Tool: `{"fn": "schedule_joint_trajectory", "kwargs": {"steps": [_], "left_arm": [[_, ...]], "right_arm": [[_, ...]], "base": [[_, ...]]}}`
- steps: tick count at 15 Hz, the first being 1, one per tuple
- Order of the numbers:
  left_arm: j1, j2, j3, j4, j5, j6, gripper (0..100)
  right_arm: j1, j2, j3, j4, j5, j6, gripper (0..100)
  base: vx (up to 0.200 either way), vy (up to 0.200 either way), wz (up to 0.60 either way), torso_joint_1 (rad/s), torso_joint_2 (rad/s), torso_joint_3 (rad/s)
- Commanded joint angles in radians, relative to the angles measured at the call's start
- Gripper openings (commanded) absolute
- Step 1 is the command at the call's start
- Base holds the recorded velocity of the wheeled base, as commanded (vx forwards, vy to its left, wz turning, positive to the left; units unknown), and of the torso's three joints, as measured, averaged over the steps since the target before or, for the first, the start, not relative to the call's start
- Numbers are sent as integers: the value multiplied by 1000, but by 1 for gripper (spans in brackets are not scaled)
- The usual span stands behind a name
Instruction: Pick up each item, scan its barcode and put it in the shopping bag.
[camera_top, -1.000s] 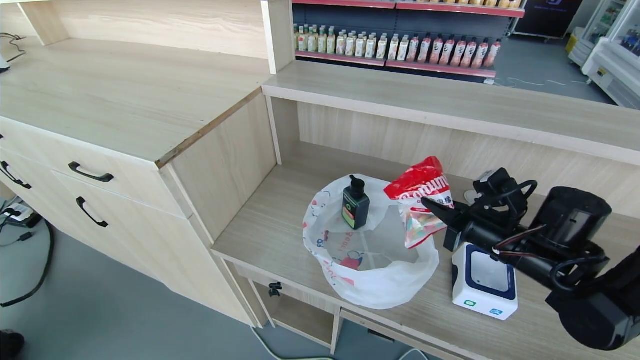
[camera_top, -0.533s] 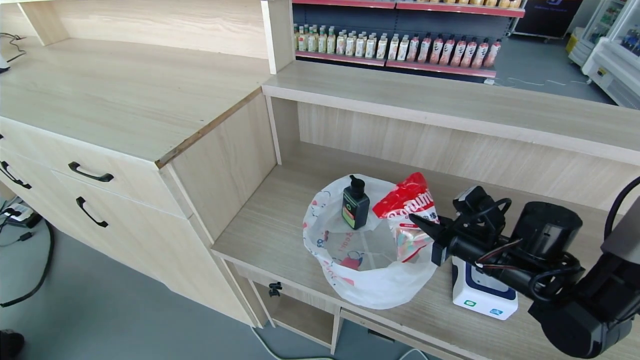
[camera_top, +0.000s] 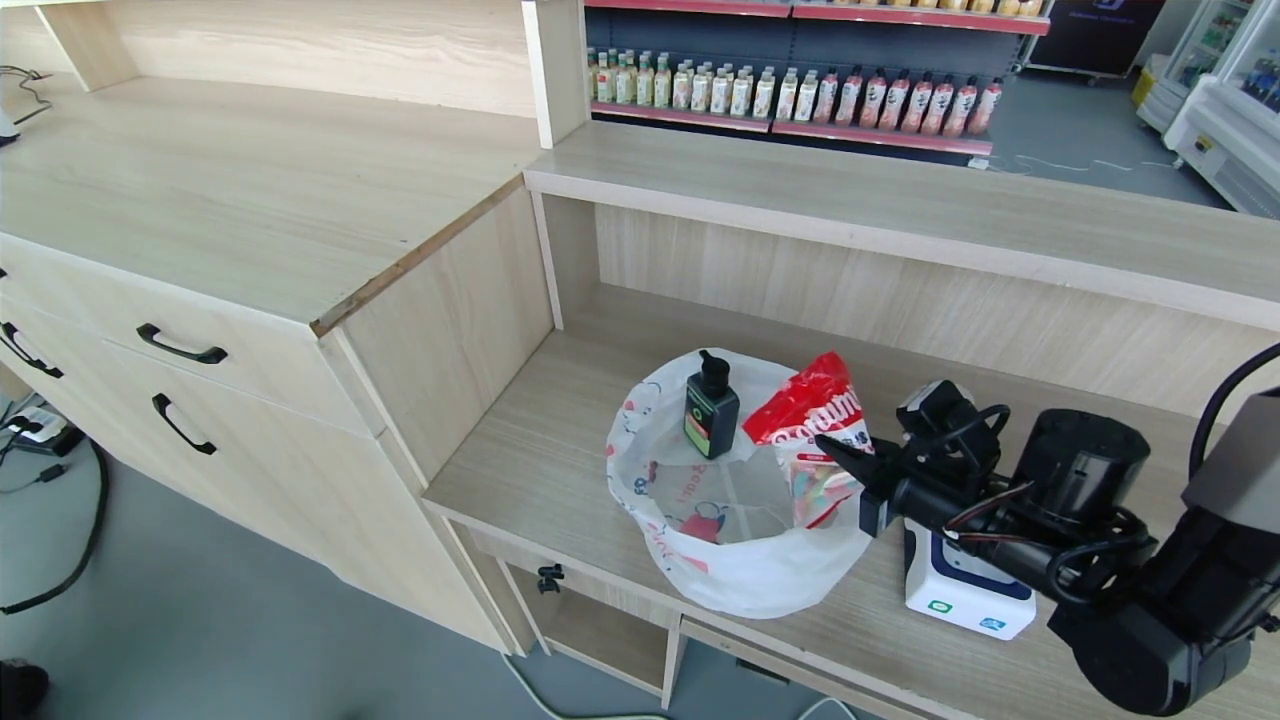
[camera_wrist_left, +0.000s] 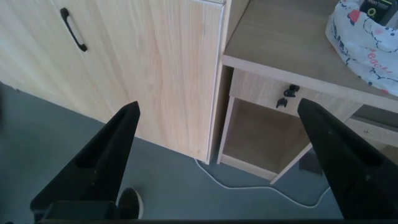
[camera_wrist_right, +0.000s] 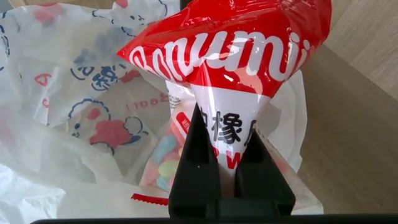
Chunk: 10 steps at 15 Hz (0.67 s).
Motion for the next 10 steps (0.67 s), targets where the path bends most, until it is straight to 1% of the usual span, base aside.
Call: {"fn": "schedule_joint_trajectory", "kwargs": {"steps": [1,4,5,10], "left_arm": [[0,0,0,0,0,-1,100],[0,0,0,0,0,-1,100],[0,0,0,0,0,-1,100],[0,0,0,0,0,0,100]], "right_arm": [[0,-5,4,2,1,-1,0],[3,-9,4,3,1,-1,0],[3,-9,4,5,-1,-1,100],[7,-25,8,8,-1,2,100]], "base": [[0,0,0,0,0,0],[0,0,0,0,0,0],[0,0,0,0,0,0],[0,0,0,0,0,0]]}}
